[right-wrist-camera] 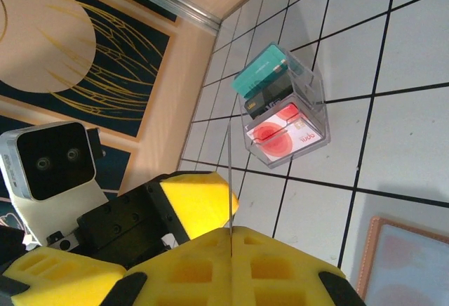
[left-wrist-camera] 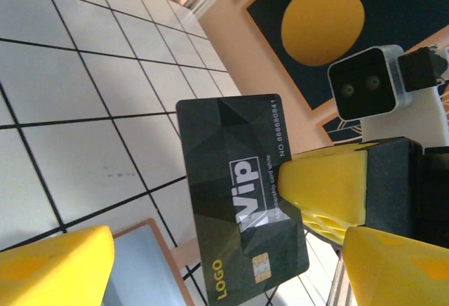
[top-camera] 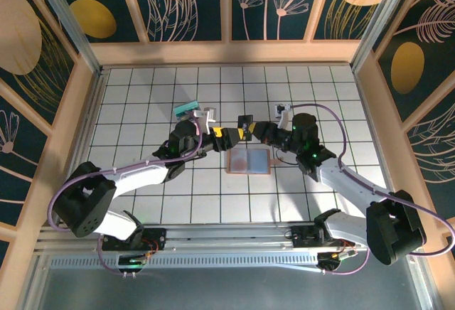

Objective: Take the credit cards out of the card holder

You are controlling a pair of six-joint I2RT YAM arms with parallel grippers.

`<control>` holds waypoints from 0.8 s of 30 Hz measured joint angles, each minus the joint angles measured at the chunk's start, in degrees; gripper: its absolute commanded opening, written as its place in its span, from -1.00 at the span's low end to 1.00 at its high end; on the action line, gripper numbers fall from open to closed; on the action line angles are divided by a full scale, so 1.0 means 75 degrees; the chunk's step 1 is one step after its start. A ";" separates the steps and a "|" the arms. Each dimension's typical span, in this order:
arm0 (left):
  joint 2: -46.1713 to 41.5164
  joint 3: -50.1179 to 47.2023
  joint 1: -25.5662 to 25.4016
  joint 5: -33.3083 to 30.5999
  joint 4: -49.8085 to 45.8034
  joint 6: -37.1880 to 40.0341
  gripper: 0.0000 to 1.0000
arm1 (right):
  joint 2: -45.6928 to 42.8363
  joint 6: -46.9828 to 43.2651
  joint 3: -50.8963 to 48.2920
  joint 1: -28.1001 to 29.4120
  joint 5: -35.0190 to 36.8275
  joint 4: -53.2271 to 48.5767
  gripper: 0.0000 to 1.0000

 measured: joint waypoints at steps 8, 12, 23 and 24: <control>0.0052 0.0000 0.0009 0.0446 0.0373 -0.0213 0.55 | -0.0020 0.0114 -0.0093 -0.0003 -0.0070 0.0143 -1.00; 0.0090 0.0000 0.0015 0.0516 0.0510 -0.0277 0.54 | -0.0020 0.0140 -0.0096 -0.0006 -0.0076 0.0207 -1.00; 0.0431 0.0003 0.0058 0.0574 0.0533 -0.0498 0.27 | -0.0035 0.0341 -0.0210 -0.0006 -0.0271 0.0458 -1.00; 0.0469 0.0003 0.0058 0.0618 0.0539 -0.0539 0.21 | -0.0035 0.0344 -0.0210 -0.0006 -0.0289 0.0501 -1.00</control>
